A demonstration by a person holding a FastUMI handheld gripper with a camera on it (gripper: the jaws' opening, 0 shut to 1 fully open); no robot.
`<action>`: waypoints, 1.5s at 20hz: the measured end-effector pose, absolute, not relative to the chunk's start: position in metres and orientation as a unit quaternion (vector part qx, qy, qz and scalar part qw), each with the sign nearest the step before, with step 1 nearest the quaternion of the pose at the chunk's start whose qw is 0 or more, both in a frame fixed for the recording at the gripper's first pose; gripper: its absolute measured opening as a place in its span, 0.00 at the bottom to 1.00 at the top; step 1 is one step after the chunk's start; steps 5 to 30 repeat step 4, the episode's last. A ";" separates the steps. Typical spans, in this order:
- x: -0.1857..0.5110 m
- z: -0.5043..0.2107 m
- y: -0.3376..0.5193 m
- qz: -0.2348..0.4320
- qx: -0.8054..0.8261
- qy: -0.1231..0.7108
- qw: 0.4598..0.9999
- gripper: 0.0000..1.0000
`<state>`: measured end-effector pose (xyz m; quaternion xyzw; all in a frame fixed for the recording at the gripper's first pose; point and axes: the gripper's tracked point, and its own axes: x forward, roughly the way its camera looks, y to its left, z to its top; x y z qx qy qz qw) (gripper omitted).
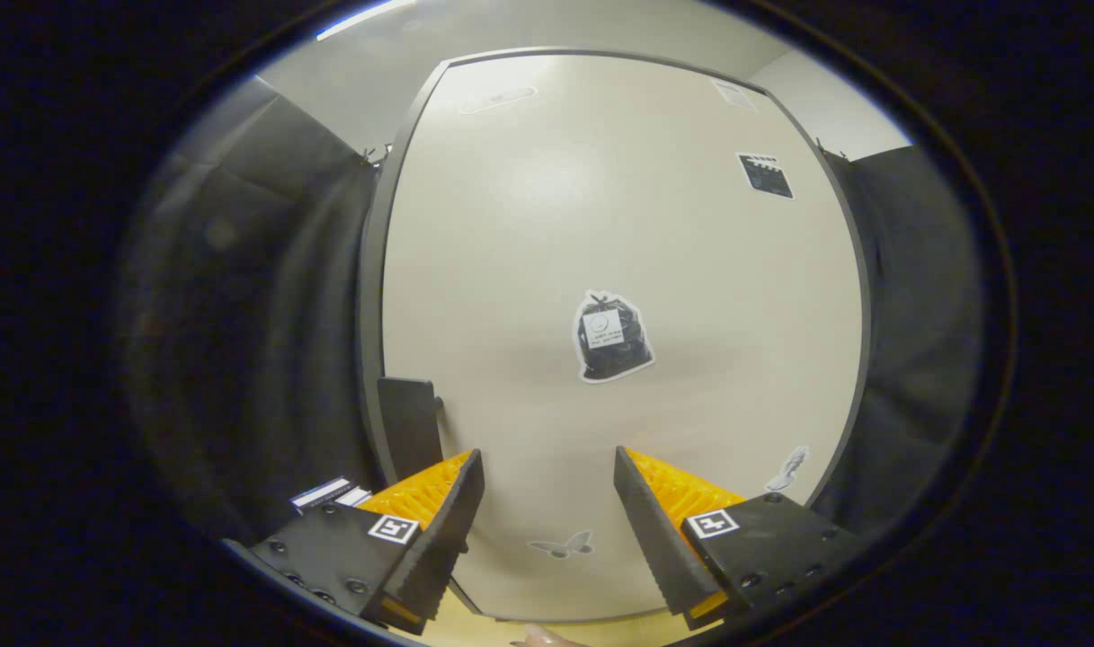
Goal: Open the shoe cabinet door, grab the shoes and put them into the shoe cabinet, then close the shoe cabinet door.
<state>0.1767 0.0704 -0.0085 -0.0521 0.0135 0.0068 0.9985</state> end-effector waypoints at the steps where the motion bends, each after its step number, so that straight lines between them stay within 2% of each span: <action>1: 0.177 -0.008 0.070 0.006 -0.051 0.014 0.999 0.93; 30: 0.177 -0.008 0.069 -0.003 -0.052 0.015 0.999 0.93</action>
